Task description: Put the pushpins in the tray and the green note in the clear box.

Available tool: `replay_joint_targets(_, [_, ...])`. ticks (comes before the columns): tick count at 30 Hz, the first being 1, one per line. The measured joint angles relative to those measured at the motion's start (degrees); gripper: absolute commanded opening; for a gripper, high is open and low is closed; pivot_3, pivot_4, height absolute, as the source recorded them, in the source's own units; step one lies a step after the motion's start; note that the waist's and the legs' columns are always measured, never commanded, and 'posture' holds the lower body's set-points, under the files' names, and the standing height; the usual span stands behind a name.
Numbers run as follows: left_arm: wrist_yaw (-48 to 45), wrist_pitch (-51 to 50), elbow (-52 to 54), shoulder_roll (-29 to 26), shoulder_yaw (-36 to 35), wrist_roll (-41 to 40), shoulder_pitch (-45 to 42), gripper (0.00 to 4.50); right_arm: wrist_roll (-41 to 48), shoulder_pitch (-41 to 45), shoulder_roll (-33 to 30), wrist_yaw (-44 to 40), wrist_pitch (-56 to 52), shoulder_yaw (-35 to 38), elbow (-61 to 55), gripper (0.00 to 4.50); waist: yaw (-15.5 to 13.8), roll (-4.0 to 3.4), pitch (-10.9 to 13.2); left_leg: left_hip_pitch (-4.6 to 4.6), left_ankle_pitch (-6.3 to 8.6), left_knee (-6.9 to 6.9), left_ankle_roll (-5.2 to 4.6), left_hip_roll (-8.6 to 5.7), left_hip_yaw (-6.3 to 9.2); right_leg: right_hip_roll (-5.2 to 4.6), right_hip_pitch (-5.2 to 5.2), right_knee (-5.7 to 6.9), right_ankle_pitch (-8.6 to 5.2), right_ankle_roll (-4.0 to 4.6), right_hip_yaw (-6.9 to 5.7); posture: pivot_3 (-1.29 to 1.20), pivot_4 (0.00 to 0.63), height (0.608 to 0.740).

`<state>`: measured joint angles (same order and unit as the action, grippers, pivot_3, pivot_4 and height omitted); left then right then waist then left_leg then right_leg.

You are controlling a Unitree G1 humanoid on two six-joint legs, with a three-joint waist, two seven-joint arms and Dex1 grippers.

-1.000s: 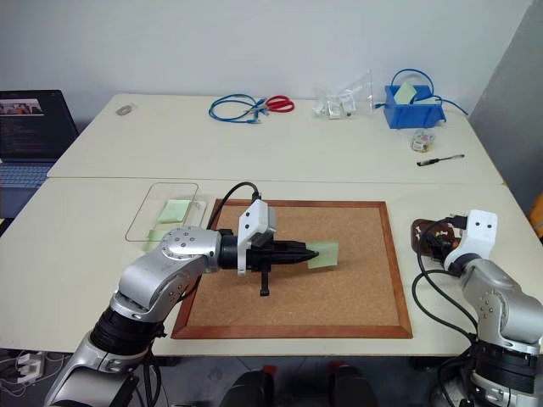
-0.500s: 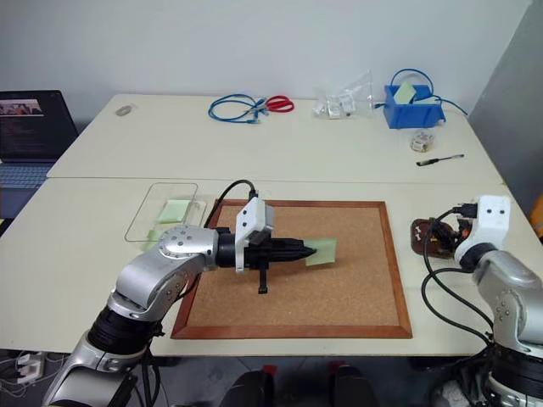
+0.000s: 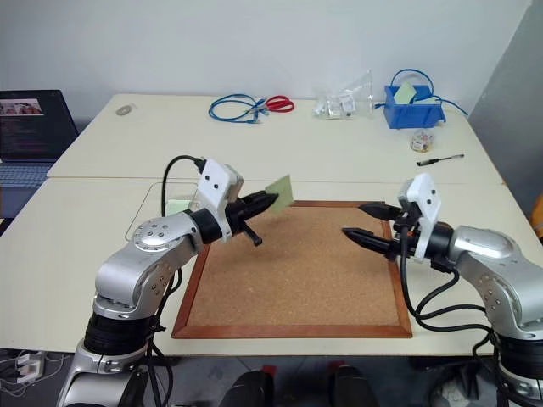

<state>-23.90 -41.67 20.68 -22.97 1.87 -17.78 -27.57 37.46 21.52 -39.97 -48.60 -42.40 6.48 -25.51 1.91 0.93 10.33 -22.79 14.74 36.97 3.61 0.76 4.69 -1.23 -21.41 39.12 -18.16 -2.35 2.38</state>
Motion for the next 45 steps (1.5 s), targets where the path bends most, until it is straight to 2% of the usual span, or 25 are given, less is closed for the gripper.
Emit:
replay_joint_targets(1, [5.3, -0.7, 1.6, 1.1, -1.8, 2.5, 1.1, 0.00, 0.0, 2.8, 1.5, 0.0, 0.6, -1.9, -0.1, 3.35, 0.0, 0.00, 0.0, 0.00, 0.00, 0.01, 0.00, 0.01, 0.01, 0.00, 0.00, 0.00, 0.00, 0.00, -0.01, 0.00, 0.150, 0.740])
replay_joint_targets(11, [24.4, -4.3, 6.6, 1.8, -11.4, 15.0, 5.2, 0.00, -0.3, 9.1, 7.1, 0.9, 2.3, -6.9, 2.2, 3.35, -0.4, 0.04, 0.0, -0.04, -0.01, 0.02, 0.01, -0.04, 0.05, -0.06, -0.01, 0.00, 0.02, 0.00, -0.06, 0.00, 0.150, 0.740])
replay_joint_targets(14, [27.2, -4.3, 6.0, 2.1, -15.1, 16.6, 5.2, 0.00, -0.6, 9.3, 7.3, -0.1, 3.4, -8.2, 3.5, 3.35, -0.4, 0.04, 0.0, -0.04, -0.01, 0.02, 0.01, -0.07, 0.04, -0.09, -0.01, 0.00, 0.02, 0.00, -0.06, 0.00, 0.150, 0.740])
replay_joint_targets(18, [28.1, -4.7, 4.4, 5.2, -18.0, 15.9, 5.5, 0.00, -2.4, 9.4, 7.3, -1.3, 5.4, -9.5, 5.3, 3.35, -0.4, 0.04, 0.0, -0.04, -0.01, 0.02, 0.01, -0.06, 0.03, -0.09, -0.01, 0.00, 0.02, -0.01, -0.06, 0.00, 0.150, 0.740])
replay_joint_targets(22, [27.8, -5.9, 3.6, 7.4, -19.9, 13.8, 6.6, 0.76, -3.0, 9.4, 7.3, -1.6, 6.4, -9.7, 6.1, 3.37, -0.3, 0.05, 0.0, -0.04, -0.01, 0.02, 0.02, -0.04, 0.04, -0.08, -0.02, 0.01, 0.03, -0.01, -0.08, 0.00, 0.150, 0.740])
replay_joint_targets(42, [25.6, -7.8, 3.7, 7.0, -19.7, 11.5, 5.1, 4.45, -4.6, 8.2, 6.6, -0.6, 6.5, -9.3, 5.4, 3.37, -0.3, 0.06, 0.0, -0.05, -0.01, 0.02, 0.03, -0.04, 0.04, -0.08, -0.03, 0.03, 0.03, -0.01, -0.07, 0.00, 0.150, 0.740])
replay_joint_targets(45, [21.8, -7.3, 7.1, 6.9, -17.8, 8.9, 5.1, 4.45, -4.7, 7.6, 6.7, 3.0, 4.6, -8.1, 3.1, 3.37, -0.3, 0.06, 0.0, -0.06, -0.02, 0.02, 0.05, -0.05, 0.03, -0.09, -0.01, 0.02, 0.03, -0.01, -0.06, 0.00, 0.150, 0.740])
